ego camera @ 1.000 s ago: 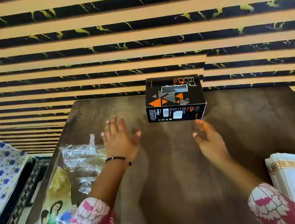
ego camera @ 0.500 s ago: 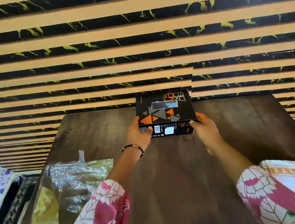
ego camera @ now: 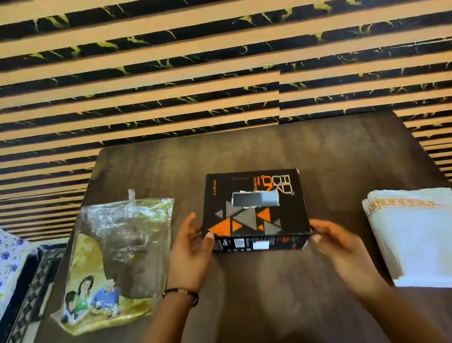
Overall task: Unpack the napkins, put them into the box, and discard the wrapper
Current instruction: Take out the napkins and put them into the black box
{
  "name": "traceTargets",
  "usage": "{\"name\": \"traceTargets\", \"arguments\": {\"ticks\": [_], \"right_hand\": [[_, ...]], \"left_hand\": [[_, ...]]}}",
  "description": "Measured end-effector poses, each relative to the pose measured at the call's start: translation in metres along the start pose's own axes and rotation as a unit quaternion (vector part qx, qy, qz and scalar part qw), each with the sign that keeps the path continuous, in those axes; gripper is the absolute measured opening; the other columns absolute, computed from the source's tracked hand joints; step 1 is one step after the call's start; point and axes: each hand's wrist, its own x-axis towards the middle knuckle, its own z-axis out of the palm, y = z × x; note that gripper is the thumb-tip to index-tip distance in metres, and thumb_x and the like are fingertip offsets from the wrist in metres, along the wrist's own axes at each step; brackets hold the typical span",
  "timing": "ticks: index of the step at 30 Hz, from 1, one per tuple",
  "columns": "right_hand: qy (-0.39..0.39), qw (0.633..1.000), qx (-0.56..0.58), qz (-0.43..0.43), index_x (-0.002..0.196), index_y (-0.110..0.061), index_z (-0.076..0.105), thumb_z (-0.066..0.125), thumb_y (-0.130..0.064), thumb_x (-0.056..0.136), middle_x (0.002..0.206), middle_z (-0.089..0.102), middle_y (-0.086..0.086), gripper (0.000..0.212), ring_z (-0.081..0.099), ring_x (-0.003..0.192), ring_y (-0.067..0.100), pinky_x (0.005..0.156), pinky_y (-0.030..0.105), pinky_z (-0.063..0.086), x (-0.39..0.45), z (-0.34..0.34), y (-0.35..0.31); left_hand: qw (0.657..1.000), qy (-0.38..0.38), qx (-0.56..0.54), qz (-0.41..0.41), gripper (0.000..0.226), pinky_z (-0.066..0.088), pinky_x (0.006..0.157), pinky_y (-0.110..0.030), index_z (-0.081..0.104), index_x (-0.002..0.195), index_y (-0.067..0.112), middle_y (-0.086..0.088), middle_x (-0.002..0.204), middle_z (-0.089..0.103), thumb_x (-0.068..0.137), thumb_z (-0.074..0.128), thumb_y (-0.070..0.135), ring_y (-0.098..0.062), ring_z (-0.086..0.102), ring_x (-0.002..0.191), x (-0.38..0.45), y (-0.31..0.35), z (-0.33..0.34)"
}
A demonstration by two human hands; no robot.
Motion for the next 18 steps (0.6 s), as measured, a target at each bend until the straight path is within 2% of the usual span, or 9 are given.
{"name": "traceTargets", "arguments": {"ticks": [2,3,7,10,13,15,18], "right_hand": [[0.018,1.0,0.0,-0.005,0.108,-0.017,0.062,0.054,0.0,0.088,0.102,0.068,-0.003,0.028,0.063,0.091,0.0,0.082,0.017,0.051,-0.011,-0.003,0.003],[0.027,1.0,0.008,-0.001,0.112,-0.015,0.061,0.053,-0.001,0.089,0.102,0.067,-0.005,0.028,0.061,0.09,-0.002,0.082,0.016,0.049,-0.01,-0.003,0.004],[0.015,0.999,0.031,0.042,0.123,-0.017,0.055,0.055,-0.01,0.09,0.115,0.065,0.0,0.034,0.061,0.105,0.014,0.1,0.042,0.046,0.014,0.004,0.001],[-0.002,0.999,0.003,0.046,0.126,-0.024,0.049,0.057,-0.021,0.089,0.111,0.065,-0.004,0.039,0.063,0.102,0.016,0.097,0.045,0.048,0.018,0.007,-0.002],[0.003,0.999,-0.003,0.045,0.13,-0.028,0.043,0.057,-0.029,0.088,0.116,0.064,-0.002,0.044,0.061,0.105,0.017,0.097,0.046,0.047,0.005,0.001,0.006],[-0.005,0.999,0.002,0.05,0.128,-0.024,0.045,0.055,-0.023,0.09,0.116,0.063,-0.002,0.039,0.061,0.104,0.016,0.097,0.042,0.047,-0.008,-0.005,0.017],[-0.033,0.998,-0.001,0.057,0.109,-0.024,0.053,0.054,-0.012,0.09,0.103,0.067,-0.002,0.022,0.062,0.094,0.01,0.087,0.03,0.046,-0.03,-0.011,0.03]], "left_hand": [[1.0,0.018,-0.014,-0.019,0.045,0.04,0.086,-0.023,0.043,0.134,0.011,-0.009,0.118,0.059,0.09,0.055,0.014,-0.014,0.055,0.099,-0.007,-0.001,-0.004],[0.999,0.02,-0.023,-0.025,0.044,0.039,0.086,-0.023,0.044,0.133,0.009,-0.009,0.117,0.059,0.091,0.054,0.015,-0.014,0.054,0.099,-0.007,-0.001,-0.005],[0.998,-0.019,-0.041,-0.039,0.044,0.04,0.089,-0.025,0.043,0.133,0.01,-0.005,0.118,0.056,0.091,0.053,0.018,-0.016,0.055,0.109,-0.007,0.0,0.003],[0.998,-0.046,-0.005,-0.036,0.042,0.042,0.087,-0.027,0.044,0.133,0.011,-0.005,0.113,0.059,0.093,0.051,0.022,-0.017,0.057,0.1,-0.016,0.002,0.01],[0.995,-0.067,0.065,-0.029,0.038,0.045,0.088,-0.031,0.048,0.128,0.012,-0.009,0.116,0.063,0.094,0.045,0.03,-0.021,0.06,0.101,-0.027,-0.003,0.013],[0.99,-0.045,0.132,-0.017,0.038,0.046,0.087,-0.035,0.049,0.124,0.014,-0.011,0.117,0.063,0.094,0.042,0.037,-0.025,0.061,0.102,-0.033,-0.006,0.017],[0.968,0.052,0.242,0.024,0.044,0.045,0.091,-0.047,0.045,0.124,0.013,-0.017,0.122,0.053,0.091,0.045,0.041,-0.035,0.052,0.11,-0.034,0.004,0.032]]}}
